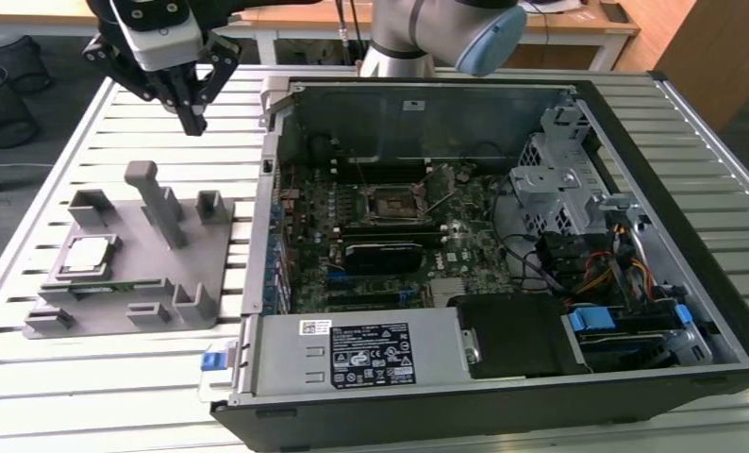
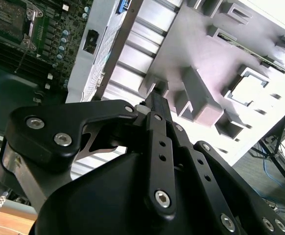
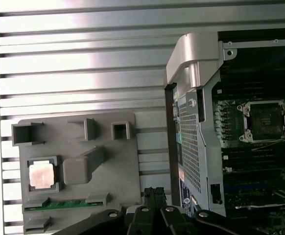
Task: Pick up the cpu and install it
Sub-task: 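Reach for the cpu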
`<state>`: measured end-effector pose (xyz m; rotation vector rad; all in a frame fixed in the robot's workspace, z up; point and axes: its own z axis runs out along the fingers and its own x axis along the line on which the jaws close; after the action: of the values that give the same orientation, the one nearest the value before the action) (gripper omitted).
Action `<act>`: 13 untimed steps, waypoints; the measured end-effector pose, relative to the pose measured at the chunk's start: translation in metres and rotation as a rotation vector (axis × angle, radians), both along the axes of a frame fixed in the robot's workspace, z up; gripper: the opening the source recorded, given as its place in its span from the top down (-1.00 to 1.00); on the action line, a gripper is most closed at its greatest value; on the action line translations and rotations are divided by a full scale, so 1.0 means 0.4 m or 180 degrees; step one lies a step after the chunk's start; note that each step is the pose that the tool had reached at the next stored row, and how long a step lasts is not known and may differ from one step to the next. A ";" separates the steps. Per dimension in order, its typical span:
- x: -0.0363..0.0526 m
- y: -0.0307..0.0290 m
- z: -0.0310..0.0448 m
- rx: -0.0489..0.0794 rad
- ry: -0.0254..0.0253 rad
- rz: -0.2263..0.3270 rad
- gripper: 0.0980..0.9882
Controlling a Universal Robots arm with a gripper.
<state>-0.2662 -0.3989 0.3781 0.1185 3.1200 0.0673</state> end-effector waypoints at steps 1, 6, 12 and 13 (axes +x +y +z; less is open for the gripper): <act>-0.002 0.000 0.000 0.0000 0.0000 0.0000 0.98; -0.012 0.000 -0.001 0.0000 0.0001 0.0000 0.98; -0.023 0.000 -0.003 0.0000 0.0002 0.0000 0.98; -0.025 0.000 -0.003 0.0000 0.0002 0.0000 0.98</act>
<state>-0.2761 -0.3989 0.3770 0.1185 3.1208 0.0673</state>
